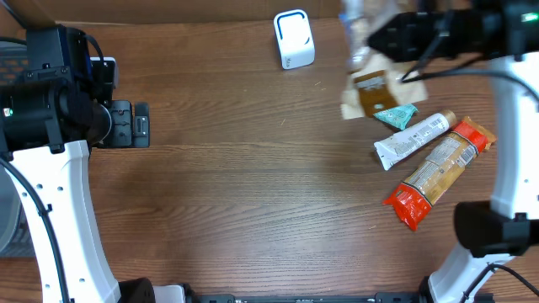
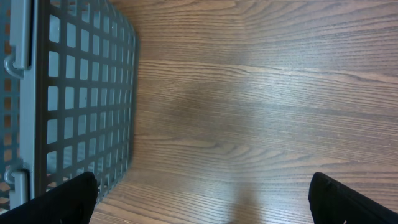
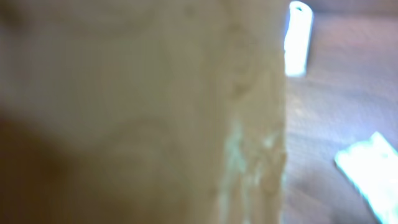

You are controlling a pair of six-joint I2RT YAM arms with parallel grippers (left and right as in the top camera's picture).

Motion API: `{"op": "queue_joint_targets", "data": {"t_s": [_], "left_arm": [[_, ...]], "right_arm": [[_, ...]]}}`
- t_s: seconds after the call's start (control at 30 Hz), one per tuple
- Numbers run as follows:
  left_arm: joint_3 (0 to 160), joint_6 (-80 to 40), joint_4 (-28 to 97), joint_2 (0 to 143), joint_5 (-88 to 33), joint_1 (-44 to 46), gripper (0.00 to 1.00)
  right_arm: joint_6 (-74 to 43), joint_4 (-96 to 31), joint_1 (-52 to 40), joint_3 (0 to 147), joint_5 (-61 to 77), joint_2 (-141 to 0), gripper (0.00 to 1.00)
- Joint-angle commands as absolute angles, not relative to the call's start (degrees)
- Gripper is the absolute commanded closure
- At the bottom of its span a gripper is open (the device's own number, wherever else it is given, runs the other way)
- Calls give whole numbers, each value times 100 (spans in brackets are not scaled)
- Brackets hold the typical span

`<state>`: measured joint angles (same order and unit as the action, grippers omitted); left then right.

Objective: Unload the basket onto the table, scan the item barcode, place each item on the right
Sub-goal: 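Carry the snack bag to the right side and release it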

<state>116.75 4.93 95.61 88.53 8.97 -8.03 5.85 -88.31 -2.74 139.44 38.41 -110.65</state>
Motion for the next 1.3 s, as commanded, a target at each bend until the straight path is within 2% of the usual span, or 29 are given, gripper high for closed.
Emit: {"op": "queue_joint_targets", "data": {"t_s": [0.0,0.23,0.5,0.77,0.87,1.0,1.03,1.1,1.17,1.27], "left_arm": [[11699,602,9553,8877,873,-827,0],[11699,602,9553,8877,873,-827,0],[11699,602,9553,8877,873,-827,0],[11699,602,9553,8877,873,-827,0],[11699,602,9553,8877,873,-827,1],[11699,602,9553,8877,873,-827,0],[11699,602,9553,8877,873,-827,0],[11699,602,9553,8877,873,-827,0],[11699,602,9553,8877,873,-827,0],[11699,602,9553,8877,873,-827,0]], "right_arm": [[447,-8962,491,13732,4327,-11065,96],[287,-8368,1367,12191,4206,-11065,96],[-344,-6670,2005,9714,3898,-11063,96],[-102,-6429,2167,8764,3277,-10777,96],[38,-6340,2167,8543,3260,-10746,90],[158,-6195,2167,8243,3258,-10746,70],[156,-6204,2167,8191,3229,-10746,57],[154,-6294,2167,8182,3151,-10746,42],[156,-6375,2167,8182,3153,-10704,0],[154,-6429,2167,8215,3135,-10506,0]]}}
